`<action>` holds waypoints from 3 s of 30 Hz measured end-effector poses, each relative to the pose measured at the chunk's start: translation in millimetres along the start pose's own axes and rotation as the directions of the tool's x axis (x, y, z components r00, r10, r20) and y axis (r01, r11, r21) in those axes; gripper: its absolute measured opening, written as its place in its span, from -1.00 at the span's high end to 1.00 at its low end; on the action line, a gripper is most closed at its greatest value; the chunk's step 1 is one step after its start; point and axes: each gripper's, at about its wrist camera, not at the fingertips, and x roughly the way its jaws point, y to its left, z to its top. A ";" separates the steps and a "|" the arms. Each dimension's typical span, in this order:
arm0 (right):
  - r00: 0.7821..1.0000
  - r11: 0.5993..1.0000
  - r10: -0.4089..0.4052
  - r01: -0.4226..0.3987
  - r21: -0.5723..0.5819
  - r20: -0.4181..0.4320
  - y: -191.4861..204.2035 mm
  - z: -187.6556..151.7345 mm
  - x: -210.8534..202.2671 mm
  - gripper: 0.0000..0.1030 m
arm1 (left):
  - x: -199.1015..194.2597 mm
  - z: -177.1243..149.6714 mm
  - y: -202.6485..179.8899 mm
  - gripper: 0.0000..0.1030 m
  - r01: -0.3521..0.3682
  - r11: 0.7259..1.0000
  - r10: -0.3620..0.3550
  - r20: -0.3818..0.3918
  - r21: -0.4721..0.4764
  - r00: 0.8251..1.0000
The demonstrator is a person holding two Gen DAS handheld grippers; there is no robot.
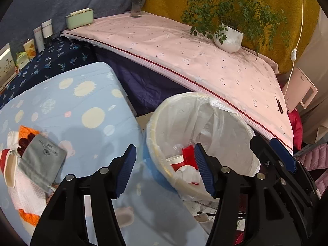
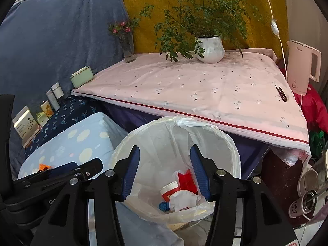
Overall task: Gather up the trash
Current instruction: 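Open both tools to drop the glove and blue ribbon into the bin, then move both open tools back over the trash pile, then grasp the second red-and-white cup with the left tool while the right tool grasps the grey pouch, then lift the cup and grey pouch with both tools toward the bin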
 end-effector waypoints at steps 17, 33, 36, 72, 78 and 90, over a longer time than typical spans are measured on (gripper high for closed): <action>0.995 0.989 0.092 -0.095 -0.113 -0.026 82.2 -30.2 -33.2 -0.20 | -59.6 -41.5 92.3 -0.39 -0.151 0.978 0.160 0.051 -0.145 0.986; 0.971 0.951 0.200 -0.224 -0.214 -0.128 178.8 -83.8 -40.2 -0.29 | -103.7 -102.6 208.9 -0.53 -0.292 0.901 0.310 0.007 -0.322 0.951; 0.965 0.942 0.215 -0.245 -0.229 -0.150 194.4 -93.6 -36.4 -0.29 | -109.4 -111.4 223.7 -0.68 -0.314 0.886 0.335 0.003 -0.341 0.942; 0.930 0.915 0.237 -0.312 -0.257 -0.282 276.0 -114.0 62.8 0.26 | -52.3 -90.1 302.3 -0.34 -0.354 0.855 0.356 -0.067 -0.380 0.932; 0.924 0.916 0.239 -0.317 -0.248 -0.298 271.2 -117.0 64.8 0.85 | -48.8 -88.1 301.2 0.29 -0.341 0.865 0.342 -0.065 -0.368 0.938; 0.938 0.925 0.271 -0.315 -0.211 -0.216 248.6 -90.6 29.0 0.92 | -88.6 -78.8 286.1 0.91 -0.367 0.851 0.400 0.012 -0.376 0.916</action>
